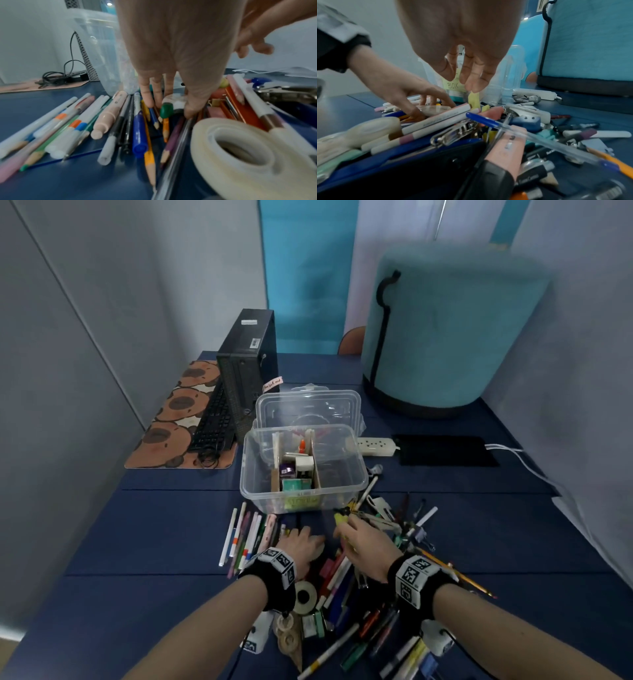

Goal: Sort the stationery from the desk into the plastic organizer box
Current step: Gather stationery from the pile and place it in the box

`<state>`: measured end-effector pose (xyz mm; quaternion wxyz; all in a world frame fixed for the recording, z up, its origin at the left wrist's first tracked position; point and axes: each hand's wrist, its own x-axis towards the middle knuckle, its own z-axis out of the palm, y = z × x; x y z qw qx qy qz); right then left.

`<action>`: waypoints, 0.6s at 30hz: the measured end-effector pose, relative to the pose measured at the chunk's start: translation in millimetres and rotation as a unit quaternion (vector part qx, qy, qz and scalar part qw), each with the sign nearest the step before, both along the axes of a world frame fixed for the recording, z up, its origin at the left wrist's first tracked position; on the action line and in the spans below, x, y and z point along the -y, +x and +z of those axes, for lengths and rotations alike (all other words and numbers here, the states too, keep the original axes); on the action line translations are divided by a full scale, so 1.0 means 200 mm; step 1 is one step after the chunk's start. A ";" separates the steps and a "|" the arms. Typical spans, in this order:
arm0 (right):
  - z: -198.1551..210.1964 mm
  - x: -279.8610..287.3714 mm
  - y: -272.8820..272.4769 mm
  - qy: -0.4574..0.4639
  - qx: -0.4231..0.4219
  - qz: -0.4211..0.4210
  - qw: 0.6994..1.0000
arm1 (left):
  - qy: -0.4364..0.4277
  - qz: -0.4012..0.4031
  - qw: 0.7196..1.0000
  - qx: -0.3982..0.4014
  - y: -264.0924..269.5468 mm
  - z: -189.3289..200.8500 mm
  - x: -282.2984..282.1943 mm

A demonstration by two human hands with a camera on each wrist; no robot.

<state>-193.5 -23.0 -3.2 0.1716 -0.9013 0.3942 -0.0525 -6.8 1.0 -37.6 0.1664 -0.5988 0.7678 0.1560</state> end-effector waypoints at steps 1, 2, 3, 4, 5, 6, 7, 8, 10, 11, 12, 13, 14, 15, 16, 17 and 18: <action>-0.01 -0.01 0.00 0.010 -0.005 0.000 1.000 | 0.001 0.002 1.000 -0.008 0.00 0.01 0.00; -0.02 -0.02 0.00 0.018 -0.007 -0.001 1.000 | 0.001 0.006 1.000 -0.018 0.01 0.02 0.01; -0.02 -0.02 0.01 0.025 -0.008 -0.003 1.000 | -0.003 0.009 0.999 -0.033 0.03 0.04 0.01; -0.03 -0.02 0.01 0.030 -0.009 -0.005 0.999 | -0.006 0.016 0.998 -0.055 0.04 0.06 0.02; -0.03 -0.02 0.00 0.034 -0.011 -0.007 0.999 | -0.006 0.028 0.996 -0.083 0.07 0.08 0.02; -0.02 -0.01 0.00 0.037 -0.012 -0.011 0.999 | -0.004 0.047 0.993 -0.112 0.10 0.11 0.01; -0.02 -0.01 -0.02 0.040 -0.010 -0.020 0.999 | -0.002 0.069 0.987 -0.142 0.14 0.12 0.00; -0.01 0.00 -0.04 0.046 -0.006 -0.037 0.998 | -0.003 0.095 0.981 -0.172 0.18 0.14 -0.02; 0.00 0.04 -0.11 0.069 0.011 -0.095 0.993 | -0.018 0.157 0.964 -0.216 0.29 0.14 -0.06; 0.00 0.06 -0.15 0.086 0.023 -0.131 0.987 | -0.030 0.190 0.955 -0.224 0.34 0.14 -0.09; 0.00 0.08 -0.20 0.100 0.037 -0.166 0.980 | -0.041 0.225 0.947 -0.227 0.38 0.13 -0.12; 0.00 0.09 -0.24 0.106 0.048 -0.195 0.974 | -0.051 0.262 0.937 -0.225 0.42 0.13 -0.14; 0.00 0.11 -0.28 0.109 0.055 -0.215 0.969 | -0.060 0.298 0.927 -0.220 0.46 0.12 -0.17; 0.00 0.11 -0.31 0.113 0.058 -0.227 0.966 | -0.073 0.328 0.917 -0.214 0.48 0.11 -0.19; 0.00 0.10 -0.33 0.120 0.056 -0.231 0.964 | -0.086 0.348 0.910 -0.208 0.51 0.11 -0.22; 0.01 0.08 -0.35 0.127 0.047 -0.224 0.965 | -0.093 0.358 0.907 -0.203 0.52 0.10 -0.24; 0.00 0.06 -0.35 0.133 0.028 -0.205 0.969 | -0.095 0.355 0.909 -0.196 0.52 0.09 -0.26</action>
